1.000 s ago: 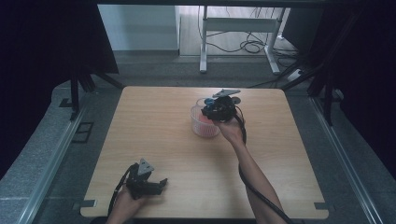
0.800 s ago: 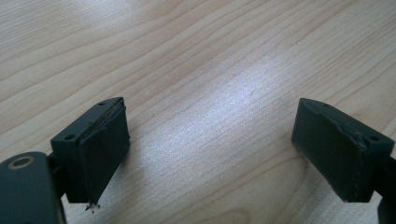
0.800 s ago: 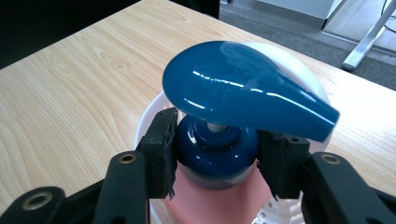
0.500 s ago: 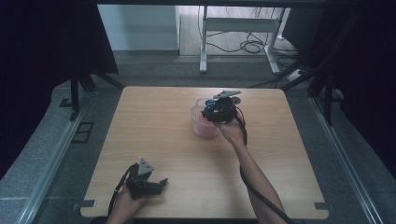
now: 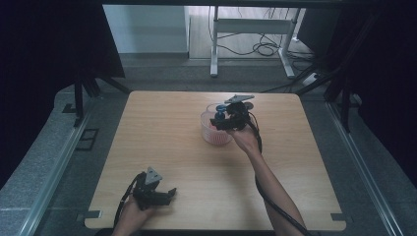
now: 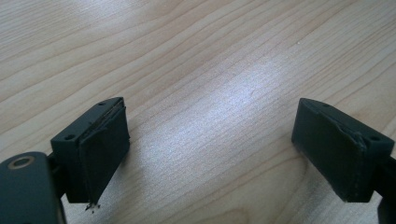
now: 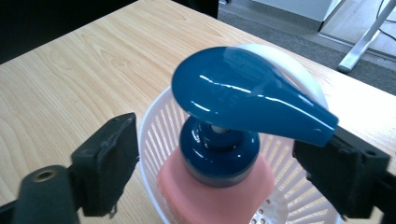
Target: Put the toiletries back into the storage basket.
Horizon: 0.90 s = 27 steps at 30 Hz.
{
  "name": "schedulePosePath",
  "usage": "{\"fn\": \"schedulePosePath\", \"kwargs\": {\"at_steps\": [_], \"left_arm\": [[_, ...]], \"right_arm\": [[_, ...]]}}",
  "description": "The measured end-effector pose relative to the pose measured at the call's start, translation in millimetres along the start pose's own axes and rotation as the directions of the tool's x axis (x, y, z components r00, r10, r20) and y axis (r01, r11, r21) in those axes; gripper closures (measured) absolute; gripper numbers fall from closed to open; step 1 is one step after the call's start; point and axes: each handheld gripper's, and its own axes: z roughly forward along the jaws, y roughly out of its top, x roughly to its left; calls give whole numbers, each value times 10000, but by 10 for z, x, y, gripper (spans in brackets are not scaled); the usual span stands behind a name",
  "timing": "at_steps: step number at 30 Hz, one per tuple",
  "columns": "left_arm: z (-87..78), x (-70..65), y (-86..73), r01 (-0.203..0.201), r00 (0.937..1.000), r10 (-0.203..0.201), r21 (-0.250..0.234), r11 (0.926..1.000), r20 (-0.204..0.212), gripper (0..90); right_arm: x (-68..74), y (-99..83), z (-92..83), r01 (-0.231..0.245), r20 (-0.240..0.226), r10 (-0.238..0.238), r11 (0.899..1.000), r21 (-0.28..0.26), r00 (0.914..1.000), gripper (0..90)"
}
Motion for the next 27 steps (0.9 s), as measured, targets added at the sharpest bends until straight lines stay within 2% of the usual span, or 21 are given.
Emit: {"fn": "schedulePosePath", "kwargs": {"at_steps": [6,8,12,27], "left_arm": [[1,0,0,3,10000,-3,-12,10000,10,107],[1,0,0,4,10000,-4,-13,10000,10,107],[1,0,0,6,10000,-6,-12,10000,10,107],[1,1,0,-1,10000,1,-8,10000,13,107]], "right_arm": [[24,1,-12,40,-29,-39,9998,190,10000,113],[40,-1,-13,-56,-95,59,9994,343,9999,48],[60,-3,-27,-59,-122,64,9992,404,9999,17],[125,4,-184,166,-121,-162,9994,294,9998,15]]}}
